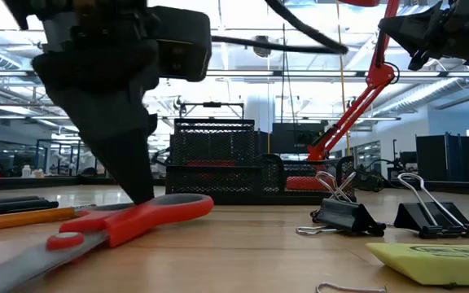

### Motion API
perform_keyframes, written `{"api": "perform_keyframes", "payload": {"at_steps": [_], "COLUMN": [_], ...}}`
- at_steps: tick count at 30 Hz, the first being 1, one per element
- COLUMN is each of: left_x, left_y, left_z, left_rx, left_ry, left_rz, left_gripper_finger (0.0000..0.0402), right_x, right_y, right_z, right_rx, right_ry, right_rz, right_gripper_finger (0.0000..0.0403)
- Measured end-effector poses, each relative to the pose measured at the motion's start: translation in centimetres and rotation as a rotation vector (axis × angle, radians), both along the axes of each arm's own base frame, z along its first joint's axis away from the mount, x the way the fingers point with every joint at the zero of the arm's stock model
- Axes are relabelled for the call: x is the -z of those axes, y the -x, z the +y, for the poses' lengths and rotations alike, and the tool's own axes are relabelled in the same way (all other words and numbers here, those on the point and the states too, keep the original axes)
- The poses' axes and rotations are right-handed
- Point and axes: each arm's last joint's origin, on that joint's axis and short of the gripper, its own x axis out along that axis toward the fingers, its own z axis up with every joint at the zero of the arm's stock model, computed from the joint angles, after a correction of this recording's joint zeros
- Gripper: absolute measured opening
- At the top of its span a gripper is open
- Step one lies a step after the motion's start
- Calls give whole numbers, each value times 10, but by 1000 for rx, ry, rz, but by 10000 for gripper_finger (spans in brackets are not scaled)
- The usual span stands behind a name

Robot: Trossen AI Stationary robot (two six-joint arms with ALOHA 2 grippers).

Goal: Pick and place office supplies into organizer
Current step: Put the scissors into the top left compartment of the desk organizer

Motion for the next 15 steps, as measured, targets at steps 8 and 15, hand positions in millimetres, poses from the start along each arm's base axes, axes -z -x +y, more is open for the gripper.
{"api": "perform_keyframes", "payload": {"at_steps": [8, 15], "left_x": [-48, -29], "left_y": [4, -4], "left_z": [6, 10], "left_rx": [95, 251], "left_ry": [-106, -187], "left_rz": [-211, -185], "left_gripper_finger": [216, 216], "right_x": [0, 0], "right_y": [0, 0], "right_z": [0, 0], "right_rx": [0, 0], "right_ry": [-5, -5], "right_rz": [-2, -1], "right_gripper_finger": [4, 4]}}
